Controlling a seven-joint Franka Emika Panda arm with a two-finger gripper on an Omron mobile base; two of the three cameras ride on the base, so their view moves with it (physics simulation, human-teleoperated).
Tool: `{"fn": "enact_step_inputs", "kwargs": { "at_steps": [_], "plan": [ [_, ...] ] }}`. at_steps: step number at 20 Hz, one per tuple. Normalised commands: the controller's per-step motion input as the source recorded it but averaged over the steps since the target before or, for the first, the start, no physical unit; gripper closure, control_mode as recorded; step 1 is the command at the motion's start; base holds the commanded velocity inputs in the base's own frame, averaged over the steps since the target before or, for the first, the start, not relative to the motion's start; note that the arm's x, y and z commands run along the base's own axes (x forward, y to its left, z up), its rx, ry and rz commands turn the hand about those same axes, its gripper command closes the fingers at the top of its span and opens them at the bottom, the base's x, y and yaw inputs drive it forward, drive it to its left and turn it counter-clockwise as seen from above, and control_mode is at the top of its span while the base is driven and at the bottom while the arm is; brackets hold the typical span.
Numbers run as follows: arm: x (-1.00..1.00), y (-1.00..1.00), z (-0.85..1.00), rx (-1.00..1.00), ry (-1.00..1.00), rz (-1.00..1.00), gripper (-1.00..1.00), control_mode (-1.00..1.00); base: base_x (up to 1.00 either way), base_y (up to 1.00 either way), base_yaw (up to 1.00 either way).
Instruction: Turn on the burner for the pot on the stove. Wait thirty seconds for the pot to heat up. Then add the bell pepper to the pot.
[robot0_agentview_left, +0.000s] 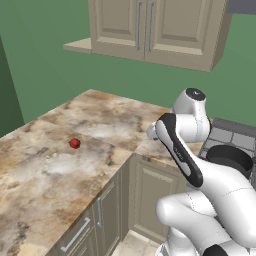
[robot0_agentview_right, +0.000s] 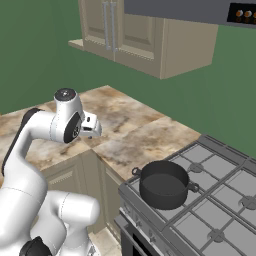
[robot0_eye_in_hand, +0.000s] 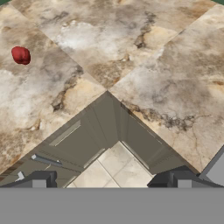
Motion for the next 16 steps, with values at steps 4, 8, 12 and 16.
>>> {"fn": "enact_step_inputs", "kwargs": {
  "at_steps": [4, 8, 12, 16],
  "plan": [
    [0.00, 0.00, 0.00, 0.00, 0.00, 0.00, -1.00, -1.00, 0.00, 0.00, 0.00],
    [0.00, 0.00, 0.00, 0.00, 0.00, 0.00, -1.00, -1.00, 0.00, 0.00, 0.00],
    [0.00, 0.00, 0.00, 0.00, 0.00, 0.00, -1.00, -1.00, 0.00, 0.00, 0.00],
    [0.00, 0.00, 0.00, 0.00, 0.00, 0.00, -1.00, -1.00, 0.00, 0.00, 0.00]
  ]
}}
